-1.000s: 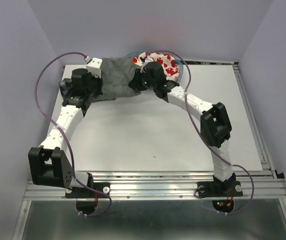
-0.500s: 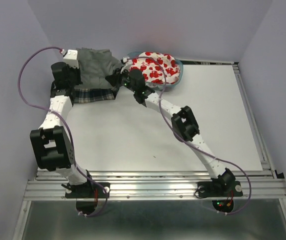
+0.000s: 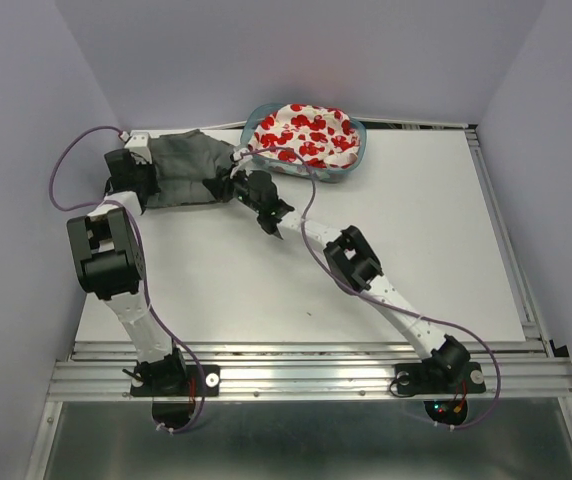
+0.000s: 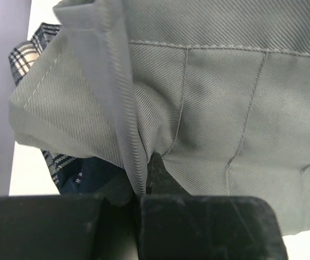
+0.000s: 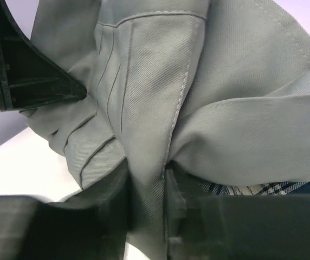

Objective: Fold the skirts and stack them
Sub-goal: Neatly place the folded skirt to the corner

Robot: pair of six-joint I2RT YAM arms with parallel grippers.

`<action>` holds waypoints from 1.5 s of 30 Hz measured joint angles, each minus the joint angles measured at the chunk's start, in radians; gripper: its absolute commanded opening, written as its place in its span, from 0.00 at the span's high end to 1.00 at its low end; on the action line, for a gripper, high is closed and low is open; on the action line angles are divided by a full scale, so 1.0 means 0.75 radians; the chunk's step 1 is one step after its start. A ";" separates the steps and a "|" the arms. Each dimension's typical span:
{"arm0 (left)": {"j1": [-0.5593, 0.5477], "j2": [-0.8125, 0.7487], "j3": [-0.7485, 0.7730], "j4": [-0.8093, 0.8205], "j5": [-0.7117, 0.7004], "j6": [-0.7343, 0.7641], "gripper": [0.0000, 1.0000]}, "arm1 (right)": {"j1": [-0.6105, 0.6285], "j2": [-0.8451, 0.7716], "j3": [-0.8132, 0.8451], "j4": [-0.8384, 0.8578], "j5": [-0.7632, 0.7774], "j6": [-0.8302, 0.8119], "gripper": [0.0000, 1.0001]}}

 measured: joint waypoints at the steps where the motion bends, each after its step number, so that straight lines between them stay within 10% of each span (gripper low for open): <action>1: 0.001 0.004 0.000 0.014 0.001 -0.002 1.00 | 0.001 0.000 0.000 0.004 0.004 -0.009 0.45; 5: 0.015 0.025 0.043 0.026 -0.006 0.002 0.86 | -0.005 -0.003 -0.007 0.031 0.047 -0.017 0.08; 6: 0.025 0.043 0.083 0.020 -0.010 0.006 0.68 | -0.009 -0.011 -0.024 0.034 0.060 -0.018 0.00; 12: 0.051 0.073 0.225 -0.035 -0.017 0.009 0.27 | -0.039 -0.151 -0.213 -0.003 0.105 -0.058 0.00; 13: 0.053 0.073 0.240 -0.041 -0.016 0.016 0.07 | -0.044 -0.211 -0.272 -0.033 0.114 -0.069 0.00; 21: 0.056 -0.067 0.258 -0.168 -0.004 0.058 0.02 | -0.098 -0.716 -0.536 -0.239 0.096 -0.083 0.00; 24: 0.054 -0.183 0.267 -0.191 0.025 0.112 0.14 | -0.139 -0.937 -0.633 -0.327 0.066 -0.089 0.00; 30: -0.058 -0.279 0.442 -0.244 -0.102 0.413 1.00 | -0.277 -1.266 -0.853 -0.503 -0.016 -0.135 0.00; 45: -0.293 0.090 0.486 -0.218 -0.609 1.310 1.00 | -0.729 -1.453 -1.280 -0.899 -0.135 -0.175 0.00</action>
